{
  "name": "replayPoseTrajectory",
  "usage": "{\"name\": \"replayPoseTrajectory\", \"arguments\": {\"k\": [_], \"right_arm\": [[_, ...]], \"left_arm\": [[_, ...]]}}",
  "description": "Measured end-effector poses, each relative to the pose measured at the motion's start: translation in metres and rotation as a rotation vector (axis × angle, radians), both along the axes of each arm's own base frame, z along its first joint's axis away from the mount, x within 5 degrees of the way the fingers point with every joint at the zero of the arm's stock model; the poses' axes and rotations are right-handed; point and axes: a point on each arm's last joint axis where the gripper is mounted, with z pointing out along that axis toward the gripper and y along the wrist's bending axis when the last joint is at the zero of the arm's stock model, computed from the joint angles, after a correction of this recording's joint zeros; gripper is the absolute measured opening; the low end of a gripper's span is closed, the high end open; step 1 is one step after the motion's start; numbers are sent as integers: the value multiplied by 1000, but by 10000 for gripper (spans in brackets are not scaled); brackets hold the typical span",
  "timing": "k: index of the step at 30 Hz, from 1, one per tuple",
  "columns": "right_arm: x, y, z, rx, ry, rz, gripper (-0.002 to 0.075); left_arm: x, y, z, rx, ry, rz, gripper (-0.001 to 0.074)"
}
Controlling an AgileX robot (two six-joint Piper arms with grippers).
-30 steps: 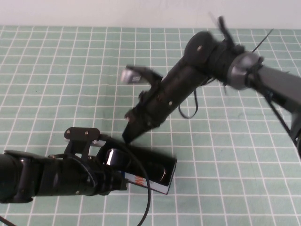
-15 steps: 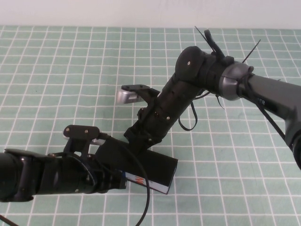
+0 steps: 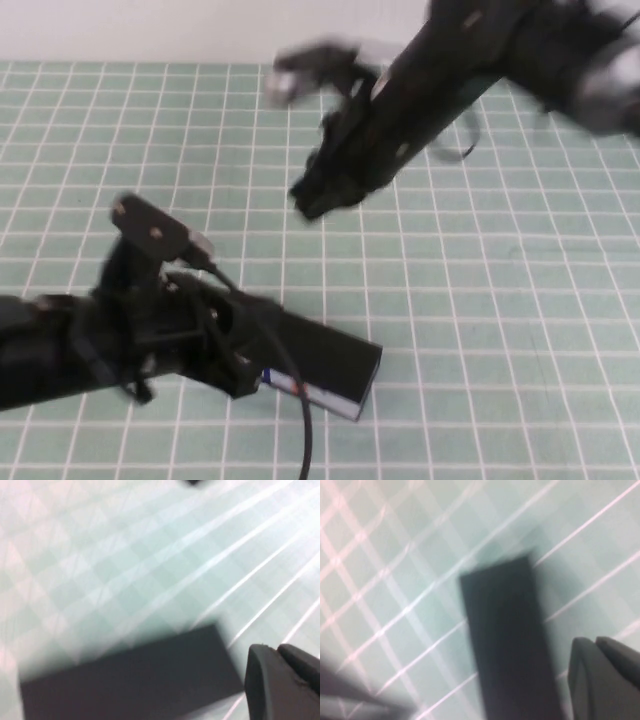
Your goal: Return glasses to glasses case
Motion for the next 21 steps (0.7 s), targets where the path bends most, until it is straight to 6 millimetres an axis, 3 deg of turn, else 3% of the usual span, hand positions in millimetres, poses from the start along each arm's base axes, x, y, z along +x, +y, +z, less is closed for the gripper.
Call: {"name": "replayPoseTrajectory", "arguments": {"k": [6, 9, 12, 15, 21], "right_arm": [[-43, -38, 106, 128, -298, -125, -13], [-71, -57, 145, 200, -394, -141, -13], [-98, -74, 176, 257, -469, -146, -13], [-126, -92, 194, 296, -520, -149, -13], [-168, -121, 183, 280, -539, -166, -13]], "left_arm": [[-46, 14, 94, -46, -351, -206, -2], [-73, 22, 123, 19, -410, -348, -2], [-91, 33, 132, 169, -355, -450, -2], [-95, 44, 126, 331, -228, -454, -2], [-87, 76, 110, 645, -23, -191, -2]]}}
